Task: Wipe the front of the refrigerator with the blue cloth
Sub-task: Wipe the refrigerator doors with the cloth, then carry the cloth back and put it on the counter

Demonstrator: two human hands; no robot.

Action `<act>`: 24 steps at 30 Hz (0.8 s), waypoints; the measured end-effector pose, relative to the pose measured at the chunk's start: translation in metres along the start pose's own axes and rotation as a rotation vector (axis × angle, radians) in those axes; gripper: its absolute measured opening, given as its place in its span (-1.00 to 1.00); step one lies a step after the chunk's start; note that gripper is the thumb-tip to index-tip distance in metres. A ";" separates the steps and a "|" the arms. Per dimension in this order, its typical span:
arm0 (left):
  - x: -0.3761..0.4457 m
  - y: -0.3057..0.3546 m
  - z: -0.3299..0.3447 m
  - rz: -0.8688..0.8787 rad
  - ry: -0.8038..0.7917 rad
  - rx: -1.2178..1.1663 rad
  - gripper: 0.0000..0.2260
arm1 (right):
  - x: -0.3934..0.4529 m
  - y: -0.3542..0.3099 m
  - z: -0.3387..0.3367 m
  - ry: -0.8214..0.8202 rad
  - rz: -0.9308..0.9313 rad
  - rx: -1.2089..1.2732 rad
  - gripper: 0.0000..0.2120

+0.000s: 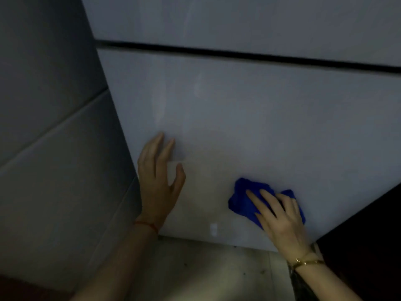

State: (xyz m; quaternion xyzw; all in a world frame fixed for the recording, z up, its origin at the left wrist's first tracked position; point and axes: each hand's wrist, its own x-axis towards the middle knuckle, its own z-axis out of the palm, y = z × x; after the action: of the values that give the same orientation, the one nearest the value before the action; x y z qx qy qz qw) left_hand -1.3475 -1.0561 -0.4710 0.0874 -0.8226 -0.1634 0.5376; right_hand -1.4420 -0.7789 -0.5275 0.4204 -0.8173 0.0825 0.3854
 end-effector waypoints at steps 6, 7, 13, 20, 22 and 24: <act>0.056 0.077 -0.062 -0.293 -0.350 -0.161 -0.72 | 0.071 -0.012 -0.136 -0.300 0.584 0.510 -0.68; 0.072 0.091 -0.076 -0.365 -0.444 -0.192 -0.76 | 0.084 -0.008 -0.160 -0.325 0.687 0.583 -0.70; 0.176 0.172 -0.174 -0.722 -0.930 -0.311 -0.85 | 0.136 0.027 -0.318 -0.419 1.099 0.780 -0.82; 0.254 0.257 -0.296 -0.860 -1.175 -0.050 -0.82 | 0.152 0.036 -0.505 -0.773 1.373 0.702 -0.68; 0.263 0.270 -0.319 -0.916 -1.243 0.001 -0.81 | 0.144 0.034 -0.540 -0.879 1.493 0.672 -0.62; 0.266 0.280 -0.334 -0.975 -1.291 0.027 -0.82 | 0.135 0.029 -0.566 -0.928 1.587 0.647 -0.62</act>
State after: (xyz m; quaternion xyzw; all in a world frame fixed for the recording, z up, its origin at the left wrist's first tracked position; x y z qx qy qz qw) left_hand -1.1415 -0.9392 -0.0182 0.3309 -0.8421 -0.3879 -0.1760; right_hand -1.1944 -0.5853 -0.0372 -0.1761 -0.8714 0.3650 -0.2765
